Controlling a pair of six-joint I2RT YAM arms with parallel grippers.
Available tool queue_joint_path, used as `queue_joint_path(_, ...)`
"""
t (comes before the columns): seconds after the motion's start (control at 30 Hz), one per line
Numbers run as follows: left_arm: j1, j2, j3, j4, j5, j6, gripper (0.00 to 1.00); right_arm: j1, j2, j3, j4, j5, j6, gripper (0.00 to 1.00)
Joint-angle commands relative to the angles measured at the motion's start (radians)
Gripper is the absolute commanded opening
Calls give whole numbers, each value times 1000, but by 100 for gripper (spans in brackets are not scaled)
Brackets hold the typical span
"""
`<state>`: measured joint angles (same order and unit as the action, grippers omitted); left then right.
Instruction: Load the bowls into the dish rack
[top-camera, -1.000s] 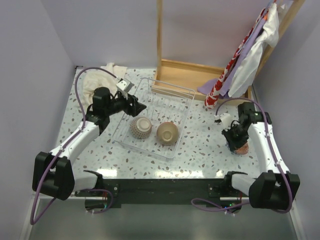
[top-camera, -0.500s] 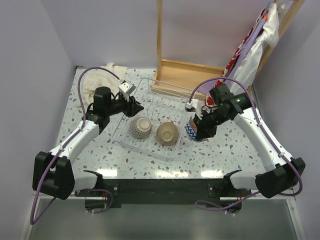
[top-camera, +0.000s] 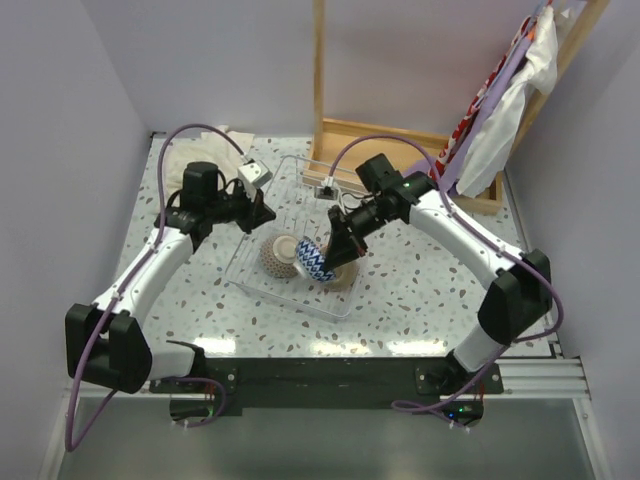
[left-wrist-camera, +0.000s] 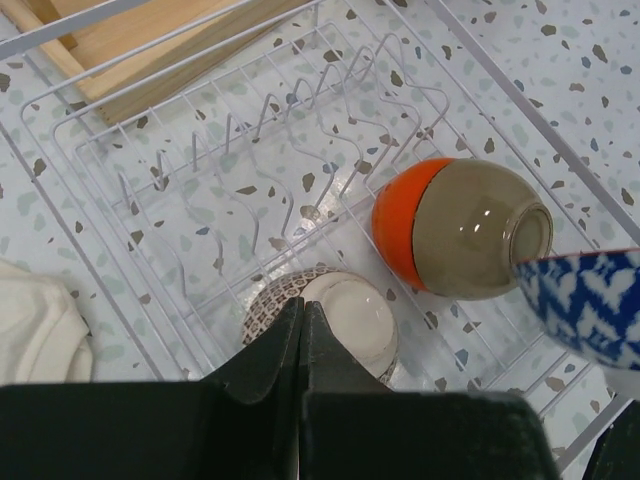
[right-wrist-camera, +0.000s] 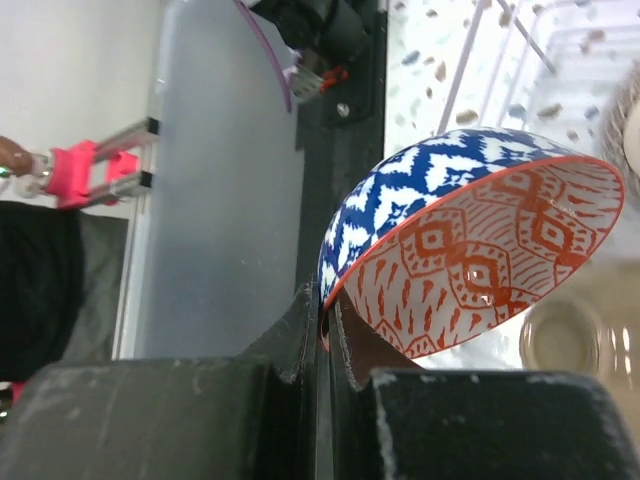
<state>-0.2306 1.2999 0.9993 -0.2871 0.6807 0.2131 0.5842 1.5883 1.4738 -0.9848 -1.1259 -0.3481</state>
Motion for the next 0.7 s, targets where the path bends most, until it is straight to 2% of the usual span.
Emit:
queue_joint_path(0.0, 34, 1, 93, -96, 11, 71, 0, 54, 117, 60, 144, -214, 40, 0)
queue_joint_path(0.13, 47, -2, 133, -181, -13, 140, 0, 72, 235, 144, -3, -271, -101, 0)
queue_joint_path(0.2, 51, -1, 143, -202, -15, 169, 0, 75, 303, 231, -234, -300, -311, 0)
queue_joint_path(0.23, 51, 1, 147, -219, -13, 175, 0, 75, 387, 268, -341, -311, -406, 0)
queue_joint_path(0.27, 51, 2, 147, -224, -10, 184, 0, 75, 433, 311, -596, -321, -647, 0)
queue_joint_path(0.33, 51, 7, 141, -241, 5, 192, 0, 78, 508, 336, -600, -380, -617, 0)
queue_joint_path(0.67, 51, 13, 117, -328, 6, 310, 0, 92, 593, 287, -603, -367, -680, 0)
